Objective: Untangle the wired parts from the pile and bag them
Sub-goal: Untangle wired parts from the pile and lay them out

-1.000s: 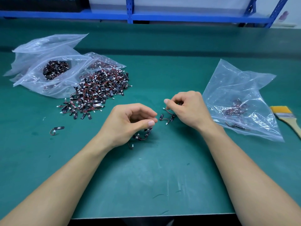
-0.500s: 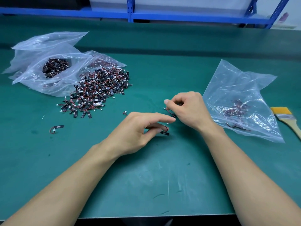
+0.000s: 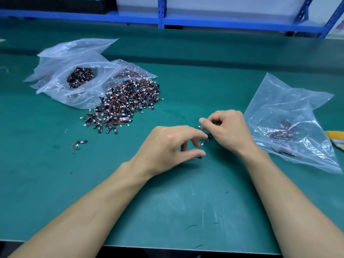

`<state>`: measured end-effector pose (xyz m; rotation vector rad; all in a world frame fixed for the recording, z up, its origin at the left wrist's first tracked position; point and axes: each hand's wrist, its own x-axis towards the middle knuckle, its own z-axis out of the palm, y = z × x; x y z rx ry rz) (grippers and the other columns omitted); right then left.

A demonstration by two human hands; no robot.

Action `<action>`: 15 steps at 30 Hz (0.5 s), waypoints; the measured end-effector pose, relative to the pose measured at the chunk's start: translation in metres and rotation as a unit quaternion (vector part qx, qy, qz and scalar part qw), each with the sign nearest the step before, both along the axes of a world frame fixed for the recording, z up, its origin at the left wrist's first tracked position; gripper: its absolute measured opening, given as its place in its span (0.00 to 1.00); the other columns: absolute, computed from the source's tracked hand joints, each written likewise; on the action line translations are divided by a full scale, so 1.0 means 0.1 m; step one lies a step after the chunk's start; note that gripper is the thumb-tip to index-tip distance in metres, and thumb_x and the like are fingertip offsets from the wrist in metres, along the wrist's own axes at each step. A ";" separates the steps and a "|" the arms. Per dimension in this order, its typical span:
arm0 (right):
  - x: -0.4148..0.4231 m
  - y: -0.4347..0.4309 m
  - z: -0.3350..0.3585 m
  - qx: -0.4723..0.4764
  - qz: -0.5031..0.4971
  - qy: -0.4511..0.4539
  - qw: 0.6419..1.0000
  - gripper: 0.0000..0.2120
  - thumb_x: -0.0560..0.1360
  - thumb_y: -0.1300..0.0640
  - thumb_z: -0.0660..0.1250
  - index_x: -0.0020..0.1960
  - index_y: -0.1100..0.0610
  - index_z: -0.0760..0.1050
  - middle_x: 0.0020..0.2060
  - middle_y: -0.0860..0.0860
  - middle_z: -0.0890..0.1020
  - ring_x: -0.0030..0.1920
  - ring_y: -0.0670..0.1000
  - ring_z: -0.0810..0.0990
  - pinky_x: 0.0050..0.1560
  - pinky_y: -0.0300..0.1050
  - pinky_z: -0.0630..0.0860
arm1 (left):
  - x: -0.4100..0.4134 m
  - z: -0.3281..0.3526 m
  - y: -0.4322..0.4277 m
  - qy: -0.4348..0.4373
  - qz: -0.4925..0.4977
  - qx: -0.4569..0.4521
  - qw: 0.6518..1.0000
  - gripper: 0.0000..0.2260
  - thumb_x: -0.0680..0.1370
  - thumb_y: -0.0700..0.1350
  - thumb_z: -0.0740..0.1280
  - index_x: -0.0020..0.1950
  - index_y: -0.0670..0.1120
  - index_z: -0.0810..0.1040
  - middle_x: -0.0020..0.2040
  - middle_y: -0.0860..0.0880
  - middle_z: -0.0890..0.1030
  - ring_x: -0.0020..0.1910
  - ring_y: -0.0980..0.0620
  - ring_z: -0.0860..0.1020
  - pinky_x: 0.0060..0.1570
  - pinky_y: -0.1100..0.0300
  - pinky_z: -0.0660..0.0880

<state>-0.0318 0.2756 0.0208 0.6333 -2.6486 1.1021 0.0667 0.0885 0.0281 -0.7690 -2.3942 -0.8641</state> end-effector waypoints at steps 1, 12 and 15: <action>0.00 0.00 0.00 0.000 0.000 -0.001 1.000 0.15 0.75 0.49 0.71 0.30 0.45 0.79 0.27 0.44 0.80 0.31 0.47 0.75 0.37 0.44 0.72 | -0.01 0.01 -0.04 -0.005 0.017 0.015 1.000 0.12 0.75 0.50 0.75 0.55 0.47 0.83 0.43 0.56 0.83 0.32 0.54 0.77 0.36 0.56 0.77; 0.01 0.00 -0.01 -0.010 -0.003 -0.015 1.000 0.16 0.75 0.49 0.71 0.29 0.46 0.78 0.28 0.39 0.79 0.29 0.44 0.73 0.34 0.40 0.66 | -0.23 -0.04 -1.07 -0.151 0.425 -0.069 0.890 0.12 0.73 0.44 0.68 0.54 0.54 0.83 0.52 0.51 0.83 0.57 0.42 0.73 0.58 0.48 0.72; 0.01 0.00 -0.01 -0.009 -0.002 -0.014 1.000 0.16 0.75 0.48 0.71 0.29 0.45 0.78 0.27 0.39 0.79 0.29 0.44 0.72 0.34 0.40 0.66 | -0.24 -0.05 -1.08 -0.179 0.444 -0.106 0.872 0.11 0.73 0.44 0.68 0.53 0.56 0.84 0.53 0.49 0.82 0.57 0.41 0.71 0.58 0.47 0.69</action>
